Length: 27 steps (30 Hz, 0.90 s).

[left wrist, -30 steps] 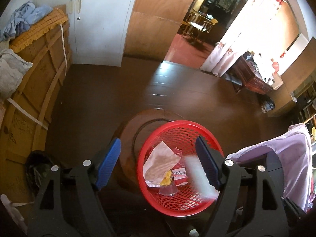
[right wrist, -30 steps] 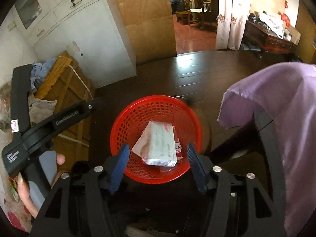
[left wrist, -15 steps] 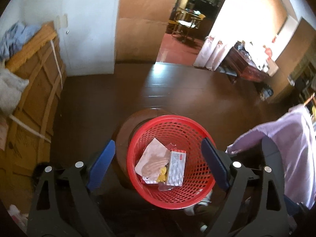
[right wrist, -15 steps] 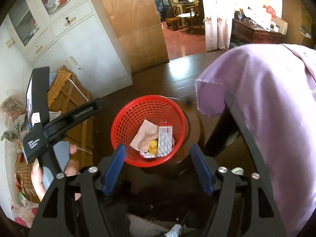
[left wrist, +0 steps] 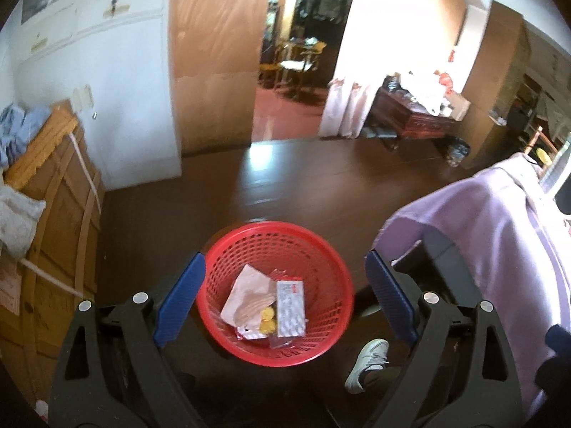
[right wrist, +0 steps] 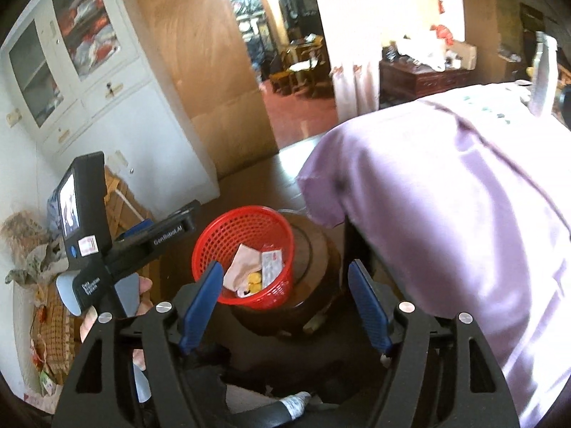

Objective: Collect trash
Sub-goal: 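Move both tools back over the table toward the red items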

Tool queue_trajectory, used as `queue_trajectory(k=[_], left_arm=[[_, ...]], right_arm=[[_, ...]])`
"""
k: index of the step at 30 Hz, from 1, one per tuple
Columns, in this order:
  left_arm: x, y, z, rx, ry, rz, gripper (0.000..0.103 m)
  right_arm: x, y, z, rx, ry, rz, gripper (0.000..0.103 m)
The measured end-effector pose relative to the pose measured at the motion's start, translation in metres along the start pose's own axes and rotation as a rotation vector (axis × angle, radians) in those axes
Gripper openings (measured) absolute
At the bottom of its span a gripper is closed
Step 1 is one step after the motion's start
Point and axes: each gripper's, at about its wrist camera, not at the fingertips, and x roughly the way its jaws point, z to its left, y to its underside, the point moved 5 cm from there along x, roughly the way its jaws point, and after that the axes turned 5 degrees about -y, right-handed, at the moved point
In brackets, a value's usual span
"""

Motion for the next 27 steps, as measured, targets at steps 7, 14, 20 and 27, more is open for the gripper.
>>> queue_trajectory(k=[7,14,20,27], left_arm=[[-0.044,0.004,-0.04,0.104,0.035,-0.108,0.091],[-0.089,0.023,-0.09,0.233,0.136,-0.175,0.093],[-0.122,0.056,-0.145,0.386,0.27,-0.186,0.096],[-0.143,0.107,-0.224,0.602,0.429,-0.103,0.096]], right_arm=[[-0.062,0.014,-0.028,0.048,0.068,-0.12,0.075],[-0.118,0.041,-0.069,0.132,0.147,-0.223,0.077],[-0.177,0.075,-0.118,0.23,0.235,-0.33,0.082],[-0.249,0.129,-0.202,0.406,0.357,-0.442,0.083]])
